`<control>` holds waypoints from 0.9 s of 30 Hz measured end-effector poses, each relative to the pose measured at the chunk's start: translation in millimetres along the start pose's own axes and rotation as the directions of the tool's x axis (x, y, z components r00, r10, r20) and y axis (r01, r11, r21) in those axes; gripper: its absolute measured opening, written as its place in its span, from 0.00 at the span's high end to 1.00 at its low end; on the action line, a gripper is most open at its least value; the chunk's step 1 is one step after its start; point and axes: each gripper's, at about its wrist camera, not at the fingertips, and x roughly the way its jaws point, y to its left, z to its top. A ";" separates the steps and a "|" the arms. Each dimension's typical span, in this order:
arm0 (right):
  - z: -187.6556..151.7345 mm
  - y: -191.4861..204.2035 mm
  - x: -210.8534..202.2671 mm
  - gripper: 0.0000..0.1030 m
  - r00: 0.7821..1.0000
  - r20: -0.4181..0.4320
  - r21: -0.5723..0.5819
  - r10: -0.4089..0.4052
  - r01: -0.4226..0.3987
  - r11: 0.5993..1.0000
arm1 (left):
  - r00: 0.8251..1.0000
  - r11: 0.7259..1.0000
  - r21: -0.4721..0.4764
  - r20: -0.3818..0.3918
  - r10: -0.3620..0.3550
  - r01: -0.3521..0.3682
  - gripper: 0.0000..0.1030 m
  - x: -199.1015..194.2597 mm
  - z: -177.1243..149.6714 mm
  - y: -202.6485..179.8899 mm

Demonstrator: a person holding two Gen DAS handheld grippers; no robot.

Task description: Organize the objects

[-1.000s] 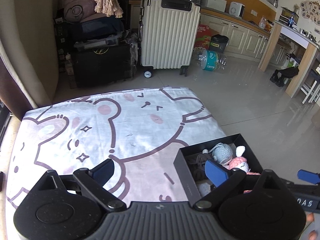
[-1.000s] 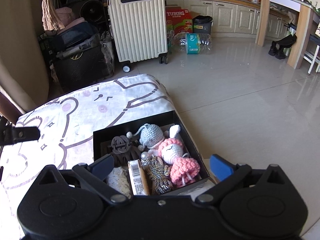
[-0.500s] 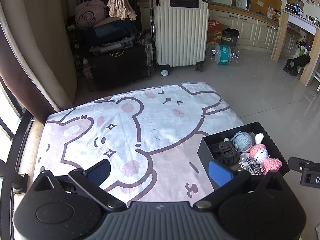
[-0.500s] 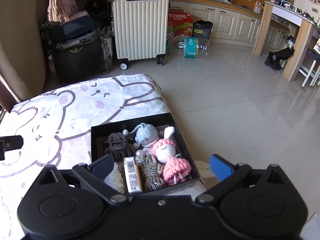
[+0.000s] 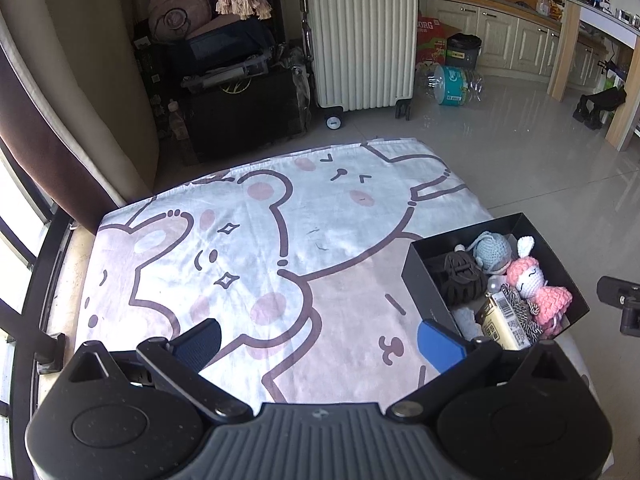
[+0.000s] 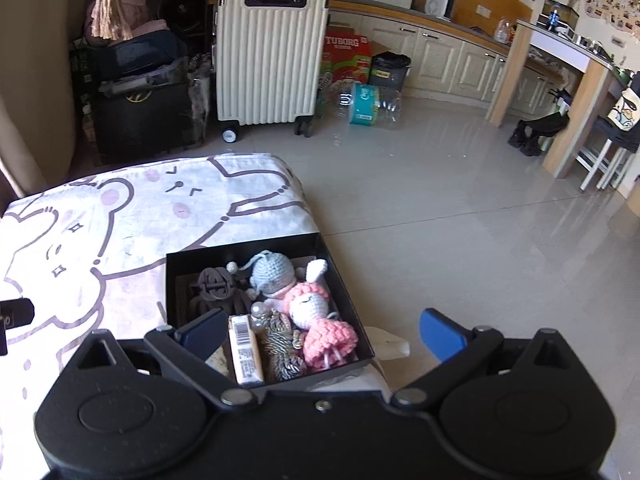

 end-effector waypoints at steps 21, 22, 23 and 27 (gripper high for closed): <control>-14.5 -11.1 22.1 0.00 0.987 -0.149 0.090 0.052 -0.039 0.995 | 0.998 1.000 0.011 -0.059 0.023 -0.023 0.00 16.8 -6.1 -7.4; -14.4 -10.5 21.8 0.00 0.987 -0.149 0.087 0.053 -0.040 0.995 | 0.998 1.000 0.008 -0.061 0.025 -0.025 0.00 17.3 -6.3 -7.0; -14.3 -9.2 21.8 0.00 0.987 -0.149 0.079 0.053 -0.041 0.996 | 0.998 1.000 0.006 -0.063 0.023 -0.022 0.00 17.7 -6.2 -6.7; -13.8 -7.6 22.4 0.00 0.987 -0.154 0.067 0.055 -0.046 0.997 | 0.997 1.000 0.003 -0.065 0.029 -0.029 0.00 18.6 -6.0 -6.3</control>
